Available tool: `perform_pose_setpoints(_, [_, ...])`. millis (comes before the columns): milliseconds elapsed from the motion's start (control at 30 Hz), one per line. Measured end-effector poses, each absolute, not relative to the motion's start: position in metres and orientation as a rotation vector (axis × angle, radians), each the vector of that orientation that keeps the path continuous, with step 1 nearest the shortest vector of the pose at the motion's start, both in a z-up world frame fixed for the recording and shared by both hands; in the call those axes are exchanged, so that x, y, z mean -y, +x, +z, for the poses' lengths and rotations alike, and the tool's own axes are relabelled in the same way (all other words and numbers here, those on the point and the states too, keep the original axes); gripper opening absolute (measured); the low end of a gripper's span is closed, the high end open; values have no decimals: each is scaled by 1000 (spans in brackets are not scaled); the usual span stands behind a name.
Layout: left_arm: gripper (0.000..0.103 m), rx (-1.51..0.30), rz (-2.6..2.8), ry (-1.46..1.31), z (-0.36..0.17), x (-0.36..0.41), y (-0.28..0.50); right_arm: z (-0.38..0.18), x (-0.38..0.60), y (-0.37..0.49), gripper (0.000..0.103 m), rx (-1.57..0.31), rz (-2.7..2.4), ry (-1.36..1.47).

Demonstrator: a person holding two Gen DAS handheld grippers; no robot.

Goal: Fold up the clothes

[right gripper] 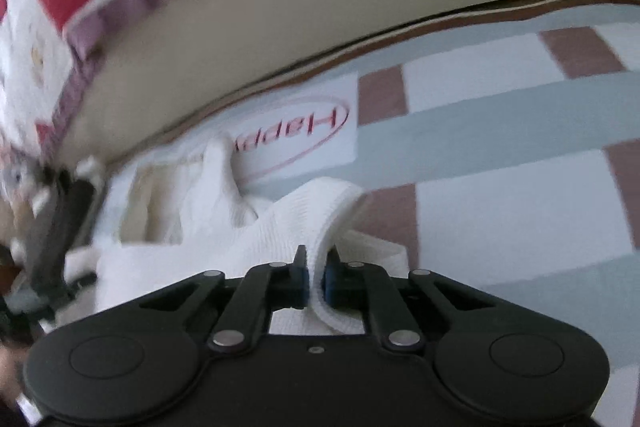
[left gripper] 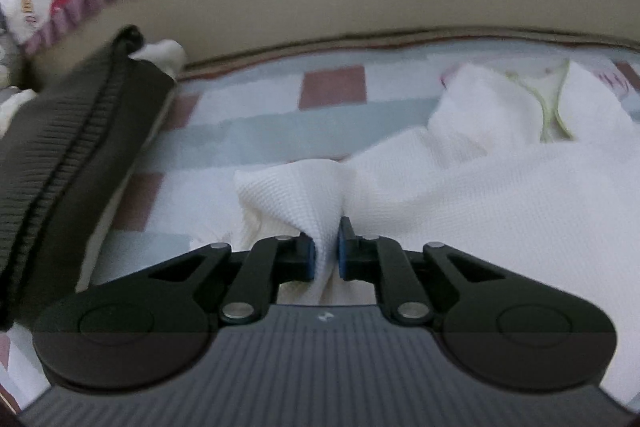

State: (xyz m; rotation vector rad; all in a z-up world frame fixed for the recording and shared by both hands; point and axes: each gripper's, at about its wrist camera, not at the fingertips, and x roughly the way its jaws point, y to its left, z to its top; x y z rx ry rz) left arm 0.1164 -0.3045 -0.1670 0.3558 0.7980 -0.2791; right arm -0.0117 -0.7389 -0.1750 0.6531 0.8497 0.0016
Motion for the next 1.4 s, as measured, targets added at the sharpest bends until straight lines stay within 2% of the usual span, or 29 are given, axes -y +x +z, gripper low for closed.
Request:
perform_pose_setpoints(167, [10, -721, -269, 369, -154, 307, 110, -150, 736, -21, 7, -749, 1, 596])
perform_pose_setpoints(633, [8, -687, -288, 296, -136, 310, 123, -144, 733, -10, 7, -688, -35, 497])
perform_pose_setpoints(767, [8, -608, -288, 494, -141, 317, 117, -136, 713, -6, 6, -608, -53, 340])
perform_pose_setpoints(900, [8, -587, -293, 426, -134, 311, 128, -130, 697, 3, 6, -563, -74, 231])
perform_pose_setpoints(1100, [8, -406, -269, 355, -97, 320, 145, -104, 707, 5, 6, -426, -139, 199])
perform_pose_setpoints(1233, [11, -502, -277, 280, -109, 337, 196, -125, 726, 38, 8, -418, -205, 293])
perform_pose_setpoints(1333, [14, -710, -279, 240, -146, 341, 225, -164, 737, 68, 16, -617, -306, 319])
perform_pose_setpoints(1400, [15, -782, -283, 245, -163, 340, 227, -179, 740, 71, 17, -727, -349, 321])
